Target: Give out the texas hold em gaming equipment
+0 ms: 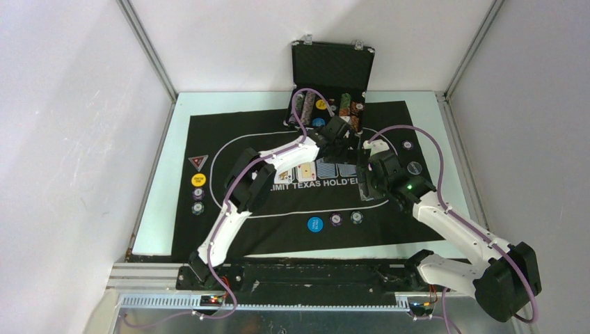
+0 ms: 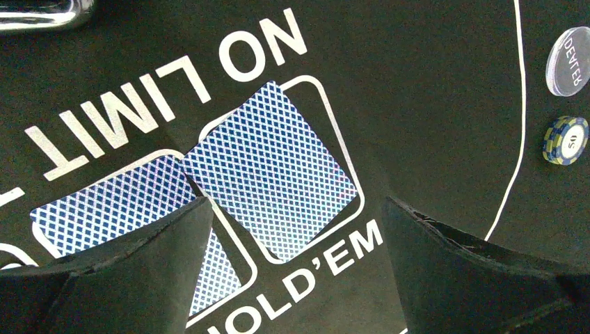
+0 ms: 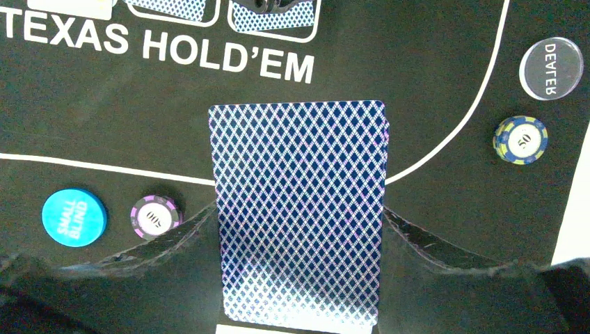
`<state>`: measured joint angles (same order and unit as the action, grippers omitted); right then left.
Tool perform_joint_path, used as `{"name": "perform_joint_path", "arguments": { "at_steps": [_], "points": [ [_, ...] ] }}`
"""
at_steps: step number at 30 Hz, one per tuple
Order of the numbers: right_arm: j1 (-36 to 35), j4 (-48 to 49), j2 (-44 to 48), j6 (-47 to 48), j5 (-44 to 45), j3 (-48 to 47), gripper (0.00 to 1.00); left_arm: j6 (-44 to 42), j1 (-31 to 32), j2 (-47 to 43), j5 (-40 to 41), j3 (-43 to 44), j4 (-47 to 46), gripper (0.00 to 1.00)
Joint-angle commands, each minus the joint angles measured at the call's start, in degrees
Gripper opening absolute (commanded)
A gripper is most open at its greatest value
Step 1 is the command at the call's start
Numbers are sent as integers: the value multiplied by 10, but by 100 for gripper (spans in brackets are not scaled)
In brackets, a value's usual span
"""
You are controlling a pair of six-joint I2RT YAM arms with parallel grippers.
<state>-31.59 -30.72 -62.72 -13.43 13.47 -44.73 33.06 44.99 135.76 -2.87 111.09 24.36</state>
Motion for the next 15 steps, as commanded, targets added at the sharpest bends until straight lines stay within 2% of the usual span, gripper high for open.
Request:
{"name": "perform_joint_path", "arguments": {
  "at_steps": [1, 15],
  "points": [
    [4, 29, 5, -6, 12, -4, 0, 2, 4, 11, 15, 31, 27, 100],
    [4, 29, 5, -6, 11, -4, 0, 2, 3, 46, 14, 81, 43, 100]
  ]
}}
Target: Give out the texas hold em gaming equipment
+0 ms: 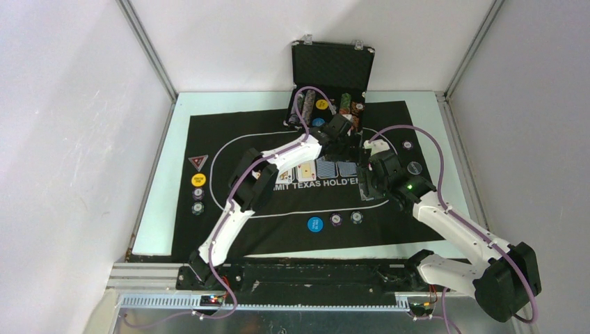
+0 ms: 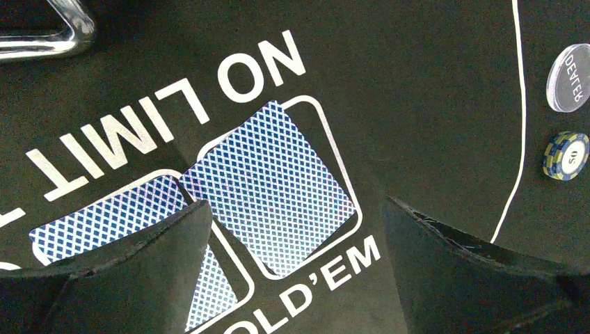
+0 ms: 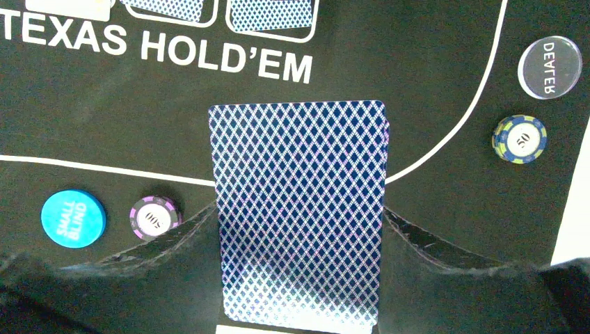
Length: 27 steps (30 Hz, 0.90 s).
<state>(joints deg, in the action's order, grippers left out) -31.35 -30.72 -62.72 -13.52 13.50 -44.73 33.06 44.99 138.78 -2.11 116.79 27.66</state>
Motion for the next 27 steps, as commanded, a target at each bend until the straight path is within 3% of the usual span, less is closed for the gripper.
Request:
{"name": "perform_joint_path", "arguments": {
  "at_steps": [1, 27],
  "points": [
    [2, 28, 5, -5, 11, -4, 0, 2, 3, 18, 6, 27, 11, 100],
    [2, 28, 11, -6, 17, -4, 0, -40, -2, -8, -2, 101, 11, 100]
  ]
}}
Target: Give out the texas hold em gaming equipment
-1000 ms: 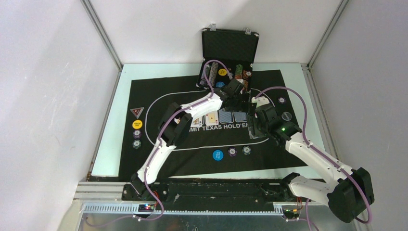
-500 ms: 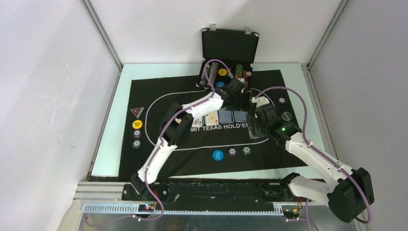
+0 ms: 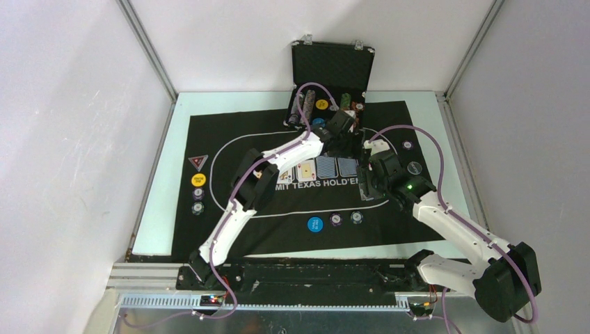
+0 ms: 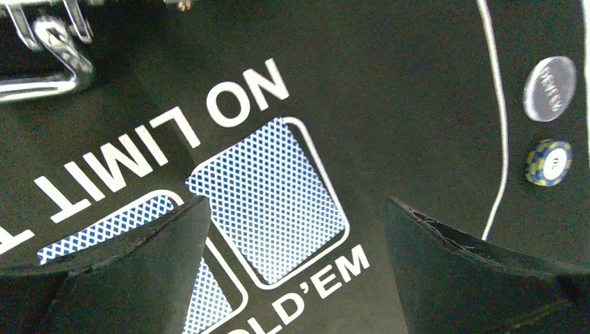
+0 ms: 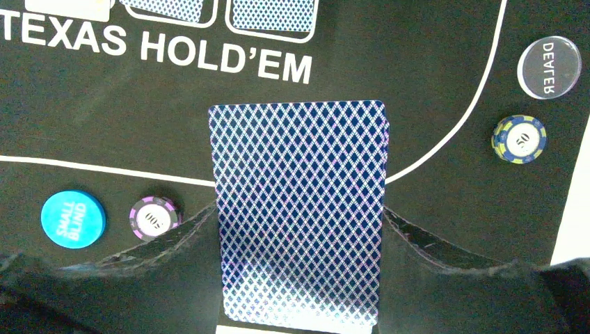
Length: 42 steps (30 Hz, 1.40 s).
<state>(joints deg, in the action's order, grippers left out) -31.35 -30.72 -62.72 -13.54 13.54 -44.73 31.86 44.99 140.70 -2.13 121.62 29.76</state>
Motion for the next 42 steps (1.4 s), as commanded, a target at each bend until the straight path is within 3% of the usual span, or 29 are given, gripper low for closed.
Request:
{"name": "perform_joint_path", "arguments": {
  "at_steps": [1, 5, 9, 15, 17, 20, 26, 34, 42],
  "points": [
    [3, 28, 13, -5, 16, -4, 0, -30, -4, -39, -4, 64, -10, 100],
    [7, 29, 27, -9, 16, -4, 0, -46, -14, -95, -18, 54, -28, 100],
    [17, 23, 27, -22, 12, -4, 0, -56, -31, -189, -23, -33, -56, 100],
    [41, 20, 1, -33, 2, -17, 0, -36, -99, -420, 11, -350, -209, 100],
    [51, 21, -18, -33, -5, -25, 0, -22, -128, -504, 67, -463, -243, 100],
    [67, 23, -48, -32, -10, -36, 0, -10, -175, -603, 131, -602, -248, 100],
    [106, 57, -128, -27, -35, -53, 0, 25, -270, -827, 266, -767, -207, 100],
    [146, 78, -244, -23, -71, -85, 1, 17, -292, -1010, 373, -875, -223, 100],
    [168, 90, -307, -19, -90, -95, 4, 14, -293, -1021, 395, -886, -232, 100]
  ]
}}
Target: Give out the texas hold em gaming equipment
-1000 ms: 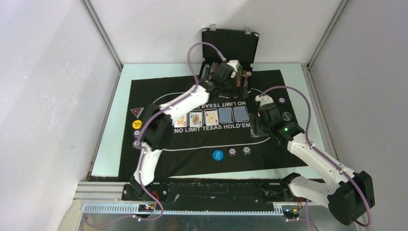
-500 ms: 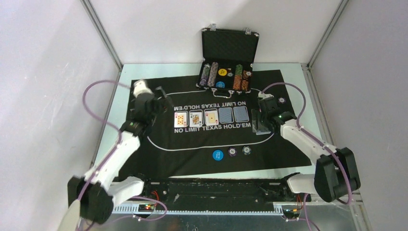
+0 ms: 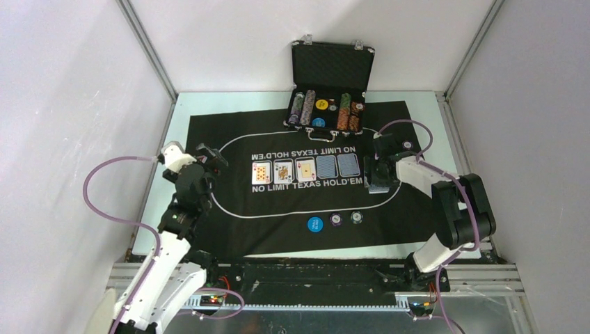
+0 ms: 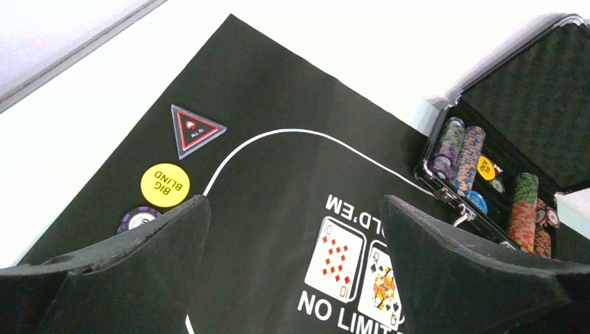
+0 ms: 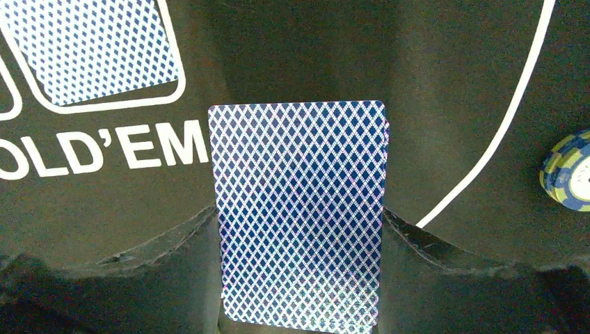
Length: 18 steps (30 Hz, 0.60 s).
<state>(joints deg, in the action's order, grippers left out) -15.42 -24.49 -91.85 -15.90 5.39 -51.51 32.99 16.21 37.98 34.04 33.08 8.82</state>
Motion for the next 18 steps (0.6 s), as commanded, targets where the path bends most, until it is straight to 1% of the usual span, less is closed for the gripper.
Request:
{"name": "perform_joint_path", "arguments": {
  "at_steps": [1, 7, 9, 10, 11, 12, 14, 18],
  "points": [
    [10, 25, -22, 3, -10, -30, 5, 2, -6, 9, 33, 0, -22, 100],
    [13, 17, -31, 0, -4, -34, 16, 2, -6, 13, 40, -1, -24, 100],
    [13, 12, -34, -1, -5, -34, 24, 3, -6, 12, 45, -1, -22, 100],
    [13, 11, -37, -1, -5, -34, 34, 3, -6, 10, 46, -2, -22, 100],
    [13, 8, -39, -1, -3, -34, 40, 4, -6, 10, 47, -2, -22, 100],
    [14, 7, -41, -1, -2, -34, 49, 4, -6, 7, 48, -3, -22, 100],
    [14, 2, -44, -4, 7, -34, 55, 4, -6, 4, 52, -4, -21, 100],
    [14, -7, -46, -9, 11, -34, 64, 7, -5, -3, 63, -8, -21, 100]
  ]
}}
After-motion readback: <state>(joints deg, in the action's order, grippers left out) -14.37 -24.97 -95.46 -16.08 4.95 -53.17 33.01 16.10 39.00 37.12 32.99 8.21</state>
